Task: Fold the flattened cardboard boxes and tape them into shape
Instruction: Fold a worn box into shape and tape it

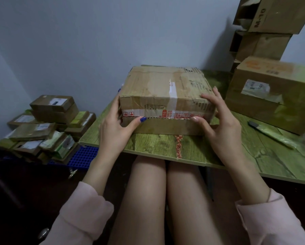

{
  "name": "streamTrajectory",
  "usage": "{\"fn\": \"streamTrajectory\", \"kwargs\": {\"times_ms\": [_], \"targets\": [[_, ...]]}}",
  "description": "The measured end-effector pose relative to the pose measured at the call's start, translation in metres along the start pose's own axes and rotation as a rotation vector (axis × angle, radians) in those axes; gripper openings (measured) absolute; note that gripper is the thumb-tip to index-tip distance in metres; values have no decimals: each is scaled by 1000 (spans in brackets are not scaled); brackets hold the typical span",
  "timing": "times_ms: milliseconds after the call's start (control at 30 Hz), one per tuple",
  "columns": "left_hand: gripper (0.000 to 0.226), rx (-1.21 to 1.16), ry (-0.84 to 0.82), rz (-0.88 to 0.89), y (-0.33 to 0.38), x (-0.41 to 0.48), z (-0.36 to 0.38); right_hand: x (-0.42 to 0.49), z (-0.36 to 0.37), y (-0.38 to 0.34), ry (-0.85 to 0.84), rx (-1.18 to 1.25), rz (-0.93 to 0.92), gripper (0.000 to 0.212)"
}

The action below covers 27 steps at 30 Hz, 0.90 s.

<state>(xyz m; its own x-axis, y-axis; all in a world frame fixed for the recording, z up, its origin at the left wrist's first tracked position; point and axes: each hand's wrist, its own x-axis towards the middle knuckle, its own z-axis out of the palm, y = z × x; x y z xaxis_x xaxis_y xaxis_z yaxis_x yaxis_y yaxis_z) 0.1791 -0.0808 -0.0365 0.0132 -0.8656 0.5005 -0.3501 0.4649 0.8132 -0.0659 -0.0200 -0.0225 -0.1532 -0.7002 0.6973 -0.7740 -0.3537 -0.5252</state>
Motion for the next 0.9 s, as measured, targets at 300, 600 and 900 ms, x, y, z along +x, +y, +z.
{"fn": "streamTrajectory", "kwargs": {"times_ms": [300,600,900], "targets": [[74,235,144,75,-1,-2,9,1,6,-1,95,-12,-20,54],[75,250,111,67,-1,-3,7,0,4,1,8,4,8,54],[50,329,117,131,-1,-4,7,3,0,6,4,86,9,56]]}}
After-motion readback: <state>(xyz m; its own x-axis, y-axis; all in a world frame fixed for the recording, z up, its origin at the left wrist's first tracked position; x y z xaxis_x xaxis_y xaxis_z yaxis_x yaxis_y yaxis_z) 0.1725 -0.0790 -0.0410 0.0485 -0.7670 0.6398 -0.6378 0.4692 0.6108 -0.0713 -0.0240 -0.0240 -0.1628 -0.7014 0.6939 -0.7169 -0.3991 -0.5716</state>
